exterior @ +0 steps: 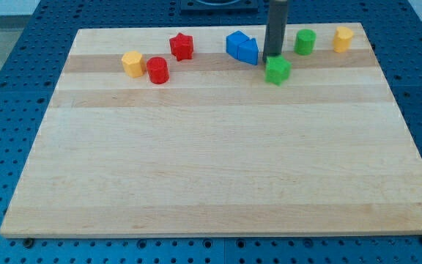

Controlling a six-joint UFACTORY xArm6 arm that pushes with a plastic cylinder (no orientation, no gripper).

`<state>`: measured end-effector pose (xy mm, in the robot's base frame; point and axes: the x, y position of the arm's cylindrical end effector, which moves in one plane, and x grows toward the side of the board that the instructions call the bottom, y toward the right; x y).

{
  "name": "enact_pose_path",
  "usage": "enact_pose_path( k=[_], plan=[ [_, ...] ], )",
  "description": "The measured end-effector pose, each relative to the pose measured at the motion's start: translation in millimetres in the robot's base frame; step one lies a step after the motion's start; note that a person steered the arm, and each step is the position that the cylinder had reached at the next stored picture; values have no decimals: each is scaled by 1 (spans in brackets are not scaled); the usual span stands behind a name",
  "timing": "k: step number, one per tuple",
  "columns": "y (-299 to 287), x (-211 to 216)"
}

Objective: Move green circle towards green star

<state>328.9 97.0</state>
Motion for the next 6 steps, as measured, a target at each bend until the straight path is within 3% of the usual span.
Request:
enact_pose_path(
  k=[1,2,3,4,5,6],
  plan=[
    [0,20],
    [0,11],
    [1,-75],
    [49,-115],
    [86,-114],
    [87,-113]
  ],
)
